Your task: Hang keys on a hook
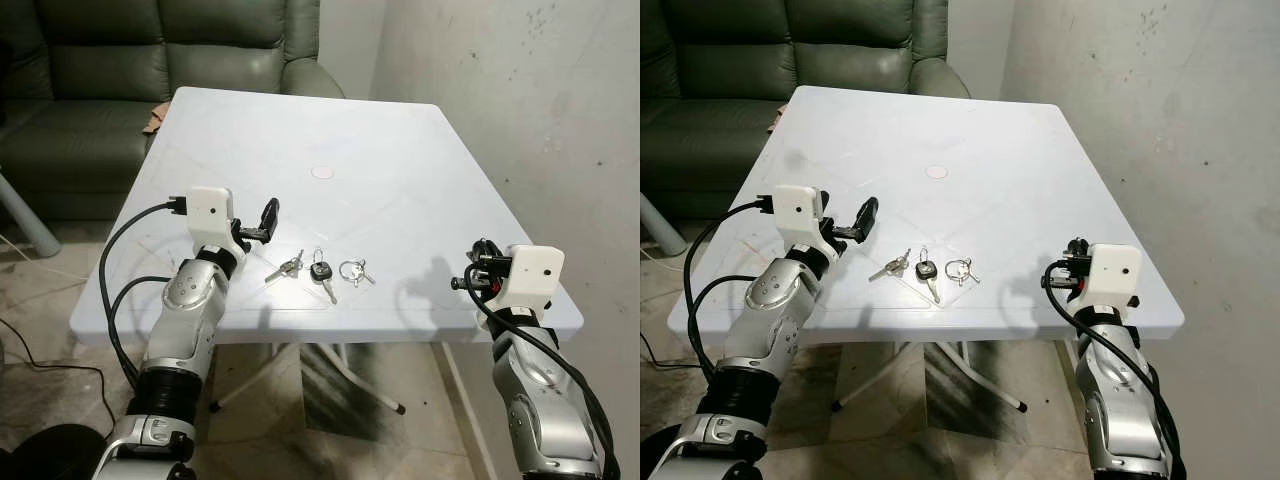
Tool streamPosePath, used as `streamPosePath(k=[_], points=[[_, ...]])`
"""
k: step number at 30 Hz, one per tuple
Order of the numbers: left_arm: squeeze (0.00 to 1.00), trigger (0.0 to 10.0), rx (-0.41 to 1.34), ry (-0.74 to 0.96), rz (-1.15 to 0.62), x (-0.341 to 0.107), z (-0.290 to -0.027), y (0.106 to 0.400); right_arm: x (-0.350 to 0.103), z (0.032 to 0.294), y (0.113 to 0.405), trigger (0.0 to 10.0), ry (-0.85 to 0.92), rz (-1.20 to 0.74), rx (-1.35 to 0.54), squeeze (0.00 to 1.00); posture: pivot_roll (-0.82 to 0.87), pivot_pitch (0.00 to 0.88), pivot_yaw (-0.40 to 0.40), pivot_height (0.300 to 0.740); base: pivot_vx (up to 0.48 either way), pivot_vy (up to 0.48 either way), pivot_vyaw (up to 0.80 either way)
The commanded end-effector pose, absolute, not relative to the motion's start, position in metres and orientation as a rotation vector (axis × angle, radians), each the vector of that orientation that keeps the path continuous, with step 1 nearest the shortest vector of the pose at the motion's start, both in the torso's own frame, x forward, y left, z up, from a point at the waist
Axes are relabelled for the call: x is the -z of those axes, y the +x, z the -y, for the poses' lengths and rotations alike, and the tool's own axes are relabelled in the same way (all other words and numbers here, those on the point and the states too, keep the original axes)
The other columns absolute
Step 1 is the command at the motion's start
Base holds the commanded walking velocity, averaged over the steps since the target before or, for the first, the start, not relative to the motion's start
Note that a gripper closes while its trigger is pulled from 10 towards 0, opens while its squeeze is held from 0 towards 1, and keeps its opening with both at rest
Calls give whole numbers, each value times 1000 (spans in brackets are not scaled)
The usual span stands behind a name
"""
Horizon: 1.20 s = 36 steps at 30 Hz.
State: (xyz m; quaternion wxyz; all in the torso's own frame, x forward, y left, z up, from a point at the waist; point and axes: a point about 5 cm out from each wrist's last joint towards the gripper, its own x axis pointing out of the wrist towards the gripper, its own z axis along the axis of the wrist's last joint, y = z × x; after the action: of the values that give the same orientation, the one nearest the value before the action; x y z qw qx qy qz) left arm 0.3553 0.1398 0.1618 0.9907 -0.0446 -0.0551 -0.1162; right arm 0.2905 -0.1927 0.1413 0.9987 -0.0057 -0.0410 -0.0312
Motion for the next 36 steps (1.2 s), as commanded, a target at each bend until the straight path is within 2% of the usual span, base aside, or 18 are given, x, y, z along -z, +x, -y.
streamPosePath(k=[1,5,13,30,36], points=[[0,10000,243,-101,109,-162,-137,357,-142,193,291,10000,-18,80,59,0,5,0,-59,740,0,0,-781],[0,10000,236,-135,101,-162,-139,357,-142,193,291,10000,-19,79,54,0,11,0,-64,740,0,71,-781],[0,10000,203,-133,103,-161,-142,357,-141,192,290,10000,-24,78,51,0,14,0,-67,740,0,442,-781],[0,10000,176,-183,51,-159,-141,359,-142,193,289,10000,-27,72,48,0,14,0,-73,740,0,0,-781],[0,10000,181,-148,41,-157,-140,359,-141,193,288,10000,-27,67,51,0,14,0,-73,740,0,0,-781]])
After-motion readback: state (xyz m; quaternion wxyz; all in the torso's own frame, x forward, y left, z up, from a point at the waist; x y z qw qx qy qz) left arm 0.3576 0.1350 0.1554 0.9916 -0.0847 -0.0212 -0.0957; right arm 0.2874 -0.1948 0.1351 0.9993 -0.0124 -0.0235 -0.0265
